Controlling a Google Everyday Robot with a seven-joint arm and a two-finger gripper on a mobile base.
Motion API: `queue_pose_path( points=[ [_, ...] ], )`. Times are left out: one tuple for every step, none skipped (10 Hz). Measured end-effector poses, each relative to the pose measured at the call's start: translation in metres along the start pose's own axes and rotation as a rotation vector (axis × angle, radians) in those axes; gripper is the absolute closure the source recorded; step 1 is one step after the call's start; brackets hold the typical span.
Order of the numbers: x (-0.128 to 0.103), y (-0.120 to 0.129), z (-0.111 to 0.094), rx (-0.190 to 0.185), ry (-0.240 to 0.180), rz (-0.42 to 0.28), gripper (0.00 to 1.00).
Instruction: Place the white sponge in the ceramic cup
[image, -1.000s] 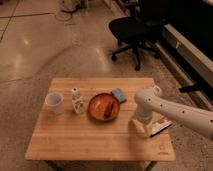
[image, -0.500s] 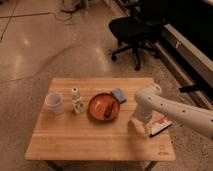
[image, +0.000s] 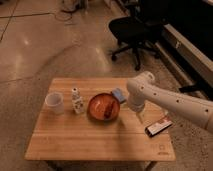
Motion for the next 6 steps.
queue_pose_path(
  points=[
    [0.006, -0.018, 0.0, 0.008, 0.009, -0.046, 0.2],
    [0.012, -0.033, -0.001, 0.018, 0.012, -0.075, 0.2],
    [0.018, -0.044, -0.001, 0.027, 0.013, -0.092, 0.2],
    [0.035, -0.058, -0.001, 0.038, 0.021, -0.111, 0.2],
    [0.048, -0.068, -0.003, 0.045, 0.027, -0.115, 0.2],
    [0.058, -0.076, -0.004, 0.052, 0.031, -0.114, 0.2]
  ],
)
